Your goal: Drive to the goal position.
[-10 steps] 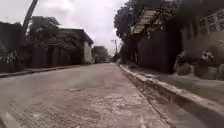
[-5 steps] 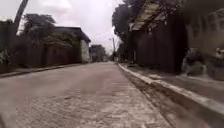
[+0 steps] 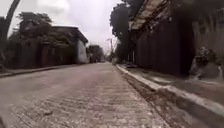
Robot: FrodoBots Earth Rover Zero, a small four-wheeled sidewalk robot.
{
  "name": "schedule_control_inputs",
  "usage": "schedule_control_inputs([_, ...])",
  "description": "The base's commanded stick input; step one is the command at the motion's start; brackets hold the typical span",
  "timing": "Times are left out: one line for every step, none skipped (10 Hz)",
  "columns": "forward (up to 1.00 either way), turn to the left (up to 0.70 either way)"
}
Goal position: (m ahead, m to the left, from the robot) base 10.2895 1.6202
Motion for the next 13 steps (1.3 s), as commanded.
schedule_control_inputs([1.0,-0.05])
schedule_control_inputs([1.0,-0.2])
schedule_control_inputs([1.0,-0.33])
schedule_control_inputs([1.0,-0.38])
schedule_control_inputs([1.0,-0.33])
schedule_control_inputs([1.0,-0.02])
schedule_control_inputs([1.0,0.0])
schedule_control_inputs([1.0,0.0])
schedule_control_inputs([1.0,0.0])
schedule_control_inputs([1.0,0.0])
schedule_control_inputs([1.0,0.0])
schedule_control_inputs([1.0,0.0])
schedule_control_inputs([1.0,0.0])
